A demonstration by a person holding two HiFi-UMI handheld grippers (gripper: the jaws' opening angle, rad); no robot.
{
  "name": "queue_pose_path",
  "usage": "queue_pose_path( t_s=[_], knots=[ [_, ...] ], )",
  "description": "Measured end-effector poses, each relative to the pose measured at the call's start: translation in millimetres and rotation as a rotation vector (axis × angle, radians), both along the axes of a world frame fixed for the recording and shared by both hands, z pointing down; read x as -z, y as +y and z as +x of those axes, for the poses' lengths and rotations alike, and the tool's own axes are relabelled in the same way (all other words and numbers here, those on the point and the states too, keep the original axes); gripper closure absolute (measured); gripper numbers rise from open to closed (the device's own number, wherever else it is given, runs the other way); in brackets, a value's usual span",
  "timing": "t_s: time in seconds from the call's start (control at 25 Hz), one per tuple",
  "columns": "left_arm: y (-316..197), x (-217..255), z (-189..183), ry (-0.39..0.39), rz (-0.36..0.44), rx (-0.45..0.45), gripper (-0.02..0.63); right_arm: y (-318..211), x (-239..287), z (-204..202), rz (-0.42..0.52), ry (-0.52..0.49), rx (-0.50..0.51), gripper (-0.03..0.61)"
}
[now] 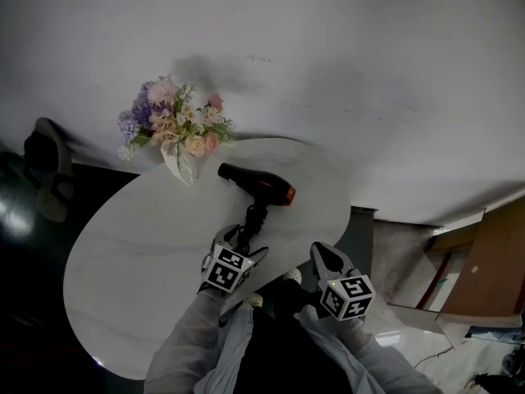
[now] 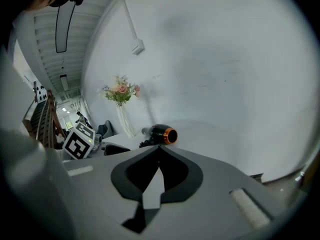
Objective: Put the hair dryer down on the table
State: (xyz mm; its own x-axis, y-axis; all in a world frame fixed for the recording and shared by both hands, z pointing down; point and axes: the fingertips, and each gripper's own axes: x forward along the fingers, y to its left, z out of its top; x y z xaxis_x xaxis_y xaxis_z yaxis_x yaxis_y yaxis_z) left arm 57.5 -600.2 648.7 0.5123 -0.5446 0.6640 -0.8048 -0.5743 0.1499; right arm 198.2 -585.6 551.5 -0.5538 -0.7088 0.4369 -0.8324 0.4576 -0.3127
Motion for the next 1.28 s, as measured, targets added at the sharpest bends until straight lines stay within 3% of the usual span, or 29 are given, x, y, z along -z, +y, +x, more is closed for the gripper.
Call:
queue_pose_path(
  t_s=[0.2,0.56,0.8,0.96,1.04,1.28],
  knots=[
    [26.8,47.4,-20.6,0.187,0.028,0.068,0.221,21.2,11.2,-16.3,0.036,-0.01,0.003,0.569],
    [83.8,112.0,-86.6,0.346,0.15,0.23,0.324,48.6,29.1,-67.5,0.098,-0.032,0.069,0.569],
    [121.3,124.6,-121.0,0.321,0.221,0.327,0.429,57.6,46.8,-101.0,0.16,-0.061,0.119,0.569],
    [142.9,119.9,-147.0,0.271,0.262,0.399,0.53,63.2,46.4,-121.5,0.175,-0.057,0.157,0.569],
    [151.5,117.7,-160.9,0.253,0.286,0.446,0.612,67.8,43.1,-130.6,0.17,-0.052,0.181,0.569],
    [166.3,105.7,-178.7,0.225,0.269,0.501,0.612,78.9,34.8,-146.9,0.165,-0.007,0.239,0.569]
  ],
)
